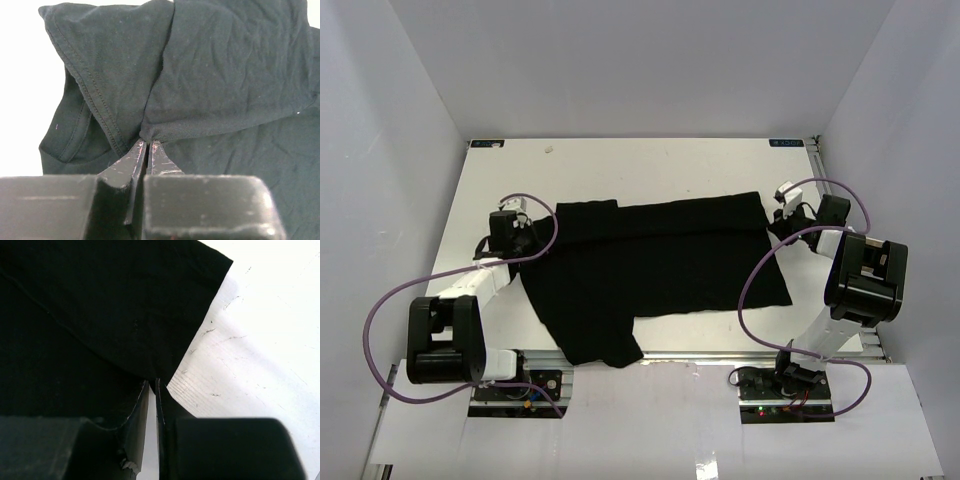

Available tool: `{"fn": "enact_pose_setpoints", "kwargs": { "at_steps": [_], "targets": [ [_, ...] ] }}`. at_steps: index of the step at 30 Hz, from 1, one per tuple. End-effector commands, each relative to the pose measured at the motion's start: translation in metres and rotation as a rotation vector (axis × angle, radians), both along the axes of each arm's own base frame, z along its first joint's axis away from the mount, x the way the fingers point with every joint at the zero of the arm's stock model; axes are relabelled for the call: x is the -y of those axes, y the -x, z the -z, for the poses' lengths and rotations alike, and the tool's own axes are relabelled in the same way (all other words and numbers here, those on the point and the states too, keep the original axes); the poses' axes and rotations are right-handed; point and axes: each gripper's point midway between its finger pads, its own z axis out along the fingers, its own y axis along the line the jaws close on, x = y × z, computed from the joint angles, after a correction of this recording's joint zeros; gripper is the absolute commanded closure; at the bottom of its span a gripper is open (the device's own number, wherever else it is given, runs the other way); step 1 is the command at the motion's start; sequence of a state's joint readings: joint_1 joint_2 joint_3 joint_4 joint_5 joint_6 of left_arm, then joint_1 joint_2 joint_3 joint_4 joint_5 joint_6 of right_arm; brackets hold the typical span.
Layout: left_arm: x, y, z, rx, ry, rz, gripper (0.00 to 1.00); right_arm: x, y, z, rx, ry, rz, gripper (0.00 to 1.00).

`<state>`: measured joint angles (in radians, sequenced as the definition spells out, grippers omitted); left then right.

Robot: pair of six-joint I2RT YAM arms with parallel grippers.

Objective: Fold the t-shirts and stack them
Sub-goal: Fold the flattened tshirt in 1/3 of the way

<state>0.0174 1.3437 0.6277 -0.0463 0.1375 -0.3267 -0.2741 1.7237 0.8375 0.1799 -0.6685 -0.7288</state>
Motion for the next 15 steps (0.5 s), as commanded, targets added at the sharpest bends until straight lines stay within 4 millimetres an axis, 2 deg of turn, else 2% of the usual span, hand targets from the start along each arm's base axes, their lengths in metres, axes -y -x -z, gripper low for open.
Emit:
{"fn": "enact_pose_setpoints", "kwargs": {
  "at_steps": [1,3,4,5,6,7,11,12,13,14,15],
  "targets": [
    [0.0,0.006,0.001,-0.01,0.001,-0.004,0.82,0.003,0.0,-0.007,0.025,0.022,-0.016,0.81],
    [0.003,0.008,0.003,-0.022,0.008,0.008,0.73,0.003,0.002,-0.004,0.01,0.029,-0.023,0.65],
    [0.003,0.011,0.005,-0.035,0.012,0.013,0.61,0.003,0.003,-0.002,0.002,0.032,-0.024,0.6],
    [0.004,0.012,0.003,-0.035,0.013,0.018,0.54,0.004,0.004,-0.001,-0.004,0.037,-0.024,0.52],
    [0.005,0.013,0.002,-0.035,0.014,0.019,0.47,0.003,0.007,0.001,-0.019,0.039,-0.029,0.5],
    [0.004,0.015,0.002,-0.041,0.013,0.016,0.33,0.004,0.007,0.0,-0.024,0.046,-0.03,0.48],
    [0.001,0.015,-0.014,-0.02,0.001,0.0,0.09,0.014,0.006,-0.02,-0.012,0.03,-0.009,0.46],
    [0.0,0.014,-0.022,0.0,-0.005,0.002,0.07,0.014,0.004,-0.033,0.017,0.019,-0.016,0.46],
    [0.0,0.016,-0.027,-0.003,-0.005,0.003,0.06,0.012,0.008,-0.036,-0.005,0.0,-0.022,0.46],
    [0.0,0.011,-0.04,0.024,-0.005,-0.001,0.05,0.01,0.003,-0.051,0.023,-0.018,-0.051,0.46],
    [-0.001,0.009,-0.049,0.042,-0.001,-0.012,0.04,0.008,0.003,-0.058,0.028,-0.027,-0.072,0.46]
  ]
}}
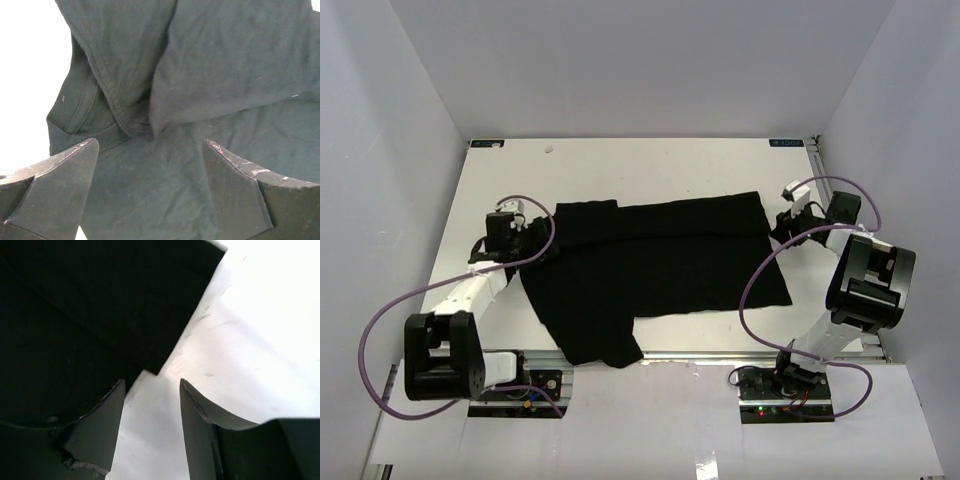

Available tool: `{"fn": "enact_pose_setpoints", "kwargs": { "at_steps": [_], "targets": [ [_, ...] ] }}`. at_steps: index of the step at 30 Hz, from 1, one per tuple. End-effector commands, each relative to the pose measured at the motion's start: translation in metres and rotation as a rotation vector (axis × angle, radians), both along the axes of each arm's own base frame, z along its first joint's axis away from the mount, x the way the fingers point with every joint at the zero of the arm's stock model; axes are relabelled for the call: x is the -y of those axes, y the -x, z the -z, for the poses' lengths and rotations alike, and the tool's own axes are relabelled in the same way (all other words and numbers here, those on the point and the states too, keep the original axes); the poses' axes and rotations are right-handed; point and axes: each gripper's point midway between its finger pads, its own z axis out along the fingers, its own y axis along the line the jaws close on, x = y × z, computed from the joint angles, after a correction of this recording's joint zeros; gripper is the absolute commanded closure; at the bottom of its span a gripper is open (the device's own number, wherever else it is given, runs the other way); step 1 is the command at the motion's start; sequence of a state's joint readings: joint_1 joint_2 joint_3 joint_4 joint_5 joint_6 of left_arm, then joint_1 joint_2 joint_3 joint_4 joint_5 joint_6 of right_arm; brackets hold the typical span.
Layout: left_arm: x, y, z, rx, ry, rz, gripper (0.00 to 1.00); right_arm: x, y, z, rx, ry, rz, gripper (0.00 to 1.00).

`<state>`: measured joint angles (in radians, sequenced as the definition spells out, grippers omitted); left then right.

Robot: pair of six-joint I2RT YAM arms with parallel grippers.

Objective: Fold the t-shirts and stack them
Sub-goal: Fold the flattened tshirt in 1/3 of the way

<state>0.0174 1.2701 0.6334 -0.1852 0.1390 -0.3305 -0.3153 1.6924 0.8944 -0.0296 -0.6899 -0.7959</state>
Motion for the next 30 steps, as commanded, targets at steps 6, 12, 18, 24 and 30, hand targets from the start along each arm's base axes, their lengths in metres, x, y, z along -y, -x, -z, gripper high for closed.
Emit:
{"fn": "enact_pose_setpoints", "kwargs": {
  "at_steps": [6,12,18,24,30],
  "targets": [
    [0.014,-0.036,-0.109,0.227,0.097,0.006,0.02,-0.032,-0.015,-0.085,0.05,-0.2,-0.16,0.45],
    [0.047,-0.095,-0.09,0.08,0.254,0.133,0.02,-0.072,-0.012,-0.089,-0.001,-0.275,-0.213,0.43],
    [0.045,-0.158,-0.046,-0.028,0.26,0.108,0.1,-0.104,-0.013,-0.087,-0.037,-0.322,-0.257,0.43],
    [0.046,-0.188,-0.035,-0.048,0.158,0.12,0.18,-0.111,-0.02,-0.09,-0.044,-0.349,-0.259,0.43],
    [0.04,-0.184,0.001,-0.133,0.116,0.108,0.21,-0.11,-0.026,-0.09,-0.053,-0.363,-0.25,0.43]
  ]
}}
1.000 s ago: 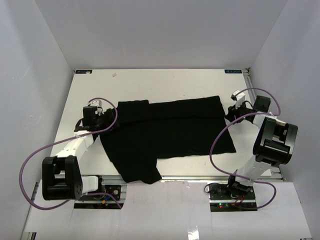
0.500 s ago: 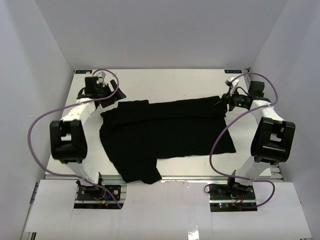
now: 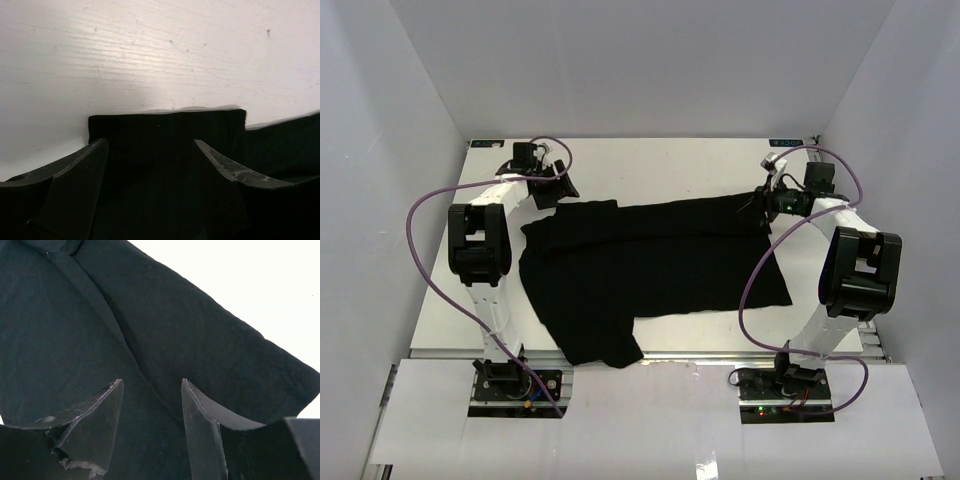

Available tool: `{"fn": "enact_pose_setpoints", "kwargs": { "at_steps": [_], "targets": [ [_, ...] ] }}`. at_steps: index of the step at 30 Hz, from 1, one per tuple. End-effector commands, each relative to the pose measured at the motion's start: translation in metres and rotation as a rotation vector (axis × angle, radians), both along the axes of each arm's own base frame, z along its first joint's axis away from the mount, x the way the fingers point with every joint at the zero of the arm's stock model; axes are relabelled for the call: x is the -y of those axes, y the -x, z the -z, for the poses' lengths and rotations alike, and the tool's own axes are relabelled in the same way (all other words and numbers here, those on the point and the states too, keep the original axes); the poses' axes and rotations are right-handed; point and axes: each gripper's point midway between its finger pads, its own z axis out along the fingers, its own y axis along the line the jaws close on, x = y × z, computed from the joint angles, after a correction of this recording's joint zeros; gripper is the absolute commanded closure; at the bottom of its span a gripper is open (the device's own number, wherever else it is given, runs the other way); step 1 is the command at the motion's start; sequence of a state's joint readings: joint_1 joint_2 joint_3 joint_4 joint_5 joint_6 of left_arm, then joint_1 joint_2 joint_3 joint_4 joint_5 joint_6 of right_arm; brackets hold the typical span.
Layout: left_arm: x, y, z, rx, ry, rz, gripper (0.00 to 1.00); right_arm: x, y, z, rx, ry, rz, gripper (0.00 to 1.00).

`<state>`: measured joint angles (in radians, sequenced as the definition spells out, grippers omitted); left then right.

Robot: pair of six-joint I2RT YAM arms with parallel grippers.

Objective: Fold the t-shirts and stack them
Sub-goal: Fold the flattened tshirt in 1/3 of the way

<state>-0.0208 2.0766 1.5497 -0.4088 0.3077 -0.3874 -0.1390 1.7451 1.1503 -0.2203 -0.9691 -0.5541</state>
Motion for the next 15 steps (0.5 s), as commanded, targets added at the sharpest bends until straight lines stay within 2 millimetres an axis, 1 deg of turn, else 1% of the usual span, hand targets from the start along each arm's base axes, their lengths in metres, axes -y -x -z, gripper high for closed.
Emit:
{"fn": "enact_pose_setpoints", "kwargs": {
  "at_steps": [1,4,8,11,14,15],
  "targets": [
    [-0.009,0.001,0.002,-0.01,-0.058,-0.007,0.21,-0.001,-0.014,-0.019,0.047,-0.026,-0.005,0.43],
    [-0.016,0.0,0.006,-0.011,-0.094,-0.027,0.21,-0.001,-0.014,-0.018,0.04,-0.029,-0.006,0.43],
    [-0.02,-0.004,0.0,0.02,-0.114,-0.042,0.21,-0.001,-0.013,-0.016,0.033,-0.023,-0.008,0.43],
    [-0.02,-0.006,0.0,0.03,-0.117,-0.045,0.23,-0.001,-0.012,-0.015,0.027,-0.023,-0.005,0.43],
    [-0.022,-0.005,0.006,0.021,-0.125,-0.045,0.24,-0.001,-0.011,-0.014,0.024,-0.024,-0.003,0.43],
    [-0.021,-0.004,0.011,0.009,-0.122,-0.04,0.24,-0.001,-0.011,-0.014,0.023,-0.023,-0.002,0.43]
  ]
}}
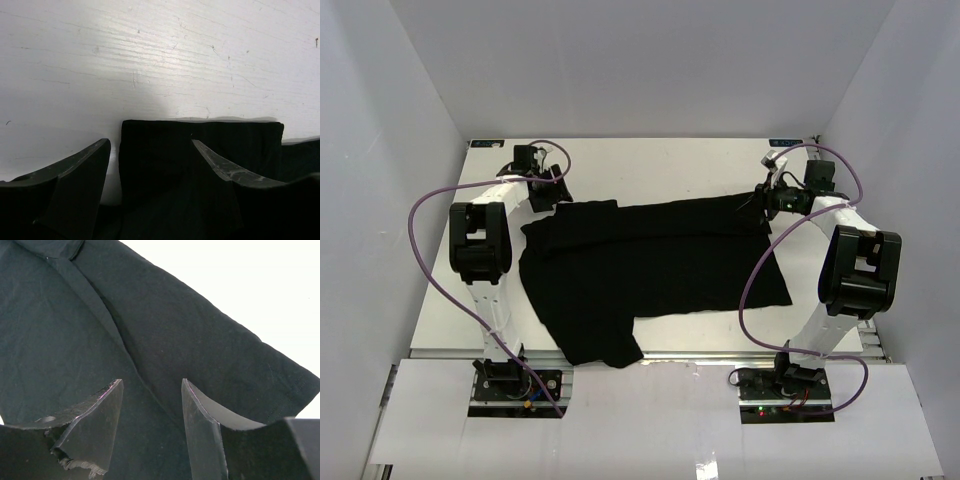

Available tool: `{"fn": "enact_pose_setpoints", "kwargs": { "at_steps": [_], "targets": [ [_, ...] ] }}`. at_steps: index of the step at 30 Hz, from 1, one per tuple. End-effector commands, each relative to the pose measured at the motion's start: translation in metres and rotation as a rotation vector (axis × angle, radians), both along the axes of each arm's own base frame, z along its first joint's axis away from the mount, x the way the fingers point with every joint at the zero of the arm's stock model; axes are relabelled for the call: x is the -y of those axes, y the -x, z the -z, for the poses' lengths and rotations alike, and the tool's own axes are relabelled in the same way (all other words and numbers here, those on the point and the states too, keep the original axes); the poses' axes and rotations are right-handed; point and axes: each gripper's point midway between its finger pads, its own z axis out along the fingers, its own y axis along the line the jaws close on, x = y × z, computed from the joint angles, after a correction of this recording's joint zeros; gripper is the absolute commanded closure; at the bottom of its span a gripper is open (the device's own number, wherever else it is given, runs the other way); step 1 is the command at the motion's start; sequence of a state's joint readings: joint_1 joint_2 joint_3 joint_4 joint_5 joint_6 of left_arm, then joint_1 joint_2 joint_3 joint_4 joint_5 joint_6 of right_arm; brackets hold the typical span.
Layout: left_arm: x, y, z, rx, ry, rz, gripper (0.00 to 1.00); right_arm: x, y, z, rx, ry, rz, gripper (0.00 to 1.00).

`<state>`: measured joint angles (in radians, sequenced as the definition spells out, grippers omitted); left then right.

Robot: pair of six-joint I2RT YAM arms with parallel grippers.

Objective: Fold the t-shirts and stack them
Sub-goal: Fold the flattened tshirt in 1/3 of the way

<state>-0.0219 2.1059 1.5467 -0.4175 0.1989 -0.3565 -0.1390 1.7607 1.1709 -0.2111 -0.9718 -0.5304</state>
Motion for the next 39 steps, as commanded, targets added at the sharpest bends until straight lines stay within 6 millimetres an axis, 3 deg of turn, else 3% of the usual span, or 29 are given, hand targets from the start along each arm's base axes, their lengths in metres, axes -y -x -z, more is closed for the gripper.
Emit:
{"fn": "enact_pose_setpoints", "kwargs": {
  "at_steps": [1,6,14,20,26,29,35,39],
  "targets": [
    [0.001,-0.004,-0.009,0.035,-0.002,0.017,0.25,0.0,-0.005,-0.012,0.029,-0.01,-0.007,0.43],
    [0.008,0.003,0.001,0.01,0.01,0.049,0.31,0.0,-0.005,-0.012,0.029,-0.005,-0.006,0.43],
    [0.001,0.019,0.008,-0.021,-0.035,0.05,0.4,0.001,-0.005,-0.012,0.022,-0.005,0.0,0.43],
    [0.007,0.017,0.014,-0.031,-0.004,0.06,0.61,0.001,-0.005,-0.013,0.024,-0.006,0.001,0.43],
    [0.011,0.004,0.002,0.004,0.01,0.056,0.83,0.005,-0.004,-0.013,0.022,-0.003,0.01,0.43],
    [0.009,-0.002,-0.011,0.038,0.001,0.05,0.92,0.005,-0.002,-0.014,0.02,-0.004,0.011,0.43],
    [0.012,-0.008,-0.06,0.158,0.019,0.051,0.92,0.005,0.001,-0.013,0.017,-0.005,0.01,0.42],
    [0.02,0.0,-0.098,0.239,0.072,0.06,0.92,0.004,0.002,-0.014,0.018,-0.004,0.009,0.42]
  ]
}}
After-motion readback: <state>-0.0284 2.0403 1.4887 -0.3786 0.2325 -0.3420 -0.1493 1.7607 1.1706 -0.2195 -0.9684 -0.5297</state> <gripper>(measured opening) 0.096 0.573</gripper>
